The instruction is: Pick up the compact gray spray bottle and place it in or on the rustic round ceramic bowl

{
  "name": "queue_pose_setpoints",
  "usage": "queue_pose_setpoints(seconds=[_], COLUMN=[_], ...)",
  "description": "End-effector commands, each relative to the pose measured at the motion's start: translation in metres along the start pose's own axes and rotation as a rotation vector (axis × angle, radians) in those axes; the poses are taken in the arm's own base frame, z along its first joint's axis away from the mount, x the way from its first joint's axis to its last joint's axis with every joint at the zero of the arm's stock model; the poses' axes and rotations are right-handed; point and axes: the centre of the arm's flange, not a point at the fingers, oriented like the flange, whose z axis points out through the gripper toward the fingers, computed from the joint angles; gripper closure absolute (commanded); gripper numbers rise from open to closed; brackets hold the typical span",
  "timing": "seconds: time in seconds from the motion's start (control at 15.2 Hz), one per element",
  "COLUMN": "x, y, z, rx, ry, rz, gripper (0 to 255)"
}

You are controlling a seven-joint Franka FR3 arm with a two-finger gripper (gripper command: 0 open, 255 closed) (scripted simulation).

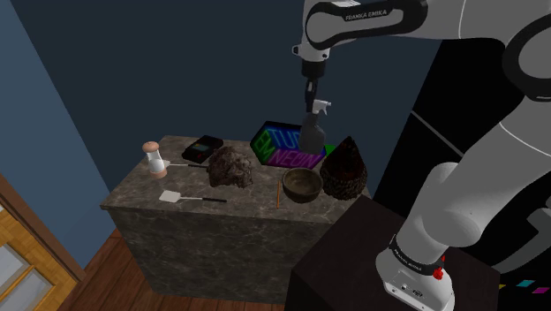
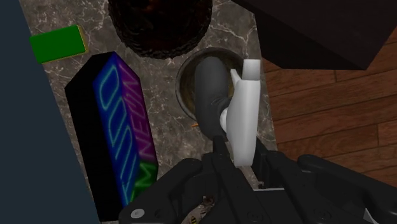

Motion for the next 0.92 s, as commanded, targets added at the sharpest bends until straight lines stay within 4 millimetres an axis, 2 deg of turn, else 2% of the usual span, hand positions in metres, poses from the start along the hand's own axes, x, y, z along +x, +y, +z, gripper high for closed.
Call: queue_pose_setpoints(seconds=[0.0, 0.86], x=[0.001, 0.005], y=[0.000, -0.004], z=[0.009, 0.078], rx=[0.000, 0.000], ry=[0.001, 0.001], rz=[0.000, 0.000], gripper=[255, 255])
